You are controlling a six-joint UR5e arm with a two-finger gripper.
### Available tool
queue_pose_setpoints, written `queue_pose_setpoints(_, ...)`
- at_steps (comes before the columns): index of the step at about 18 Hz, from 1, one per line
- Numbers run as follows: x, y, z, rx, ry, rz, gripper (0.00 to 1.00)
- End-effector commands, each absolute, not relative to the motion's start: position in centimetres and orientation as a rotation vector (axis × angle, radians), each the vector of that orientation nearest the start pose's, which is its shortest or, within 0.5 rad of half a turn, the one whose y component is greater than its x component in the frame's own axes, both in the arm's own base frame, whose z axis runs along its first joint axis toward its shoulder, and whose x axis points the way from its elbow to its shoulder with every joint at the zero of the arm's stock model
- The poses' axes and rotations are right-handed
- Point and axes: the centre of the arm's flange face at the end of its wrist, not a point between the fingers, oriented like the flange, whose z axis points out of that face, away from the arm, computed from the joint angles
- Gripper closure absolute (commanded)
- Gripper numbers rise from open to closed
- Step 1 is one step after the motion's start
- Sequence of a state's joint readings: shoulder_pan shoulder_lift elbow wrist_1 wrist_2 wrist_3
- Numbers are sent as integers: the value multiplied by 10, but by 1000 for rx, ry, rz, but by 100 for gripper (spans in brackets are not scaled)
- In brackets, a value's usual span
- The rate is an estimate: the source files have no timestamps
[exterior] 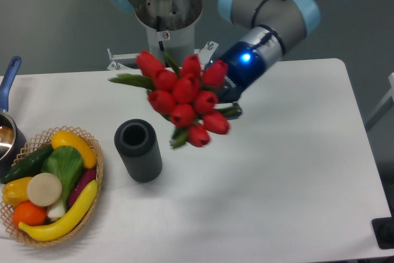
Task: Insert the flowers into the vase
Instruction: 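Carry the tulips up and over to above the dark grey vase, then lower the tulip stems down into the vase opening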
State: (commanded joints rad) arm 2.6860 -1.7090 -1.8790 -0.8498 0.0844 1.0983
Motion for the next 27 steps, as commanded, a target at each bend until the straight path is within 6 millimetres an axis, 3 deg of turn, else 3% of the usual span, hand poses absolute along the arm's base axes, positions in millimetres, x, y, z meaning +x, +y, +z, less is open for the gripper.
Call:
queue_pose_setpoints(3, -335, 439, 426, -1659, 228, -497, 100)
queue_pose_setpoints(10, -307, 445, 405, -1653, 282, -509, 99)
queue_pose_setpoints(14, -302, 444, 394, -1650, 301, -498, 99)
queue_pose_setpoints(24, -293, 439, 328, -1639, 352, -472, 96)
queue_pose_setpoints(27, -290, 438, 308, -1634, 370, -461, 90)
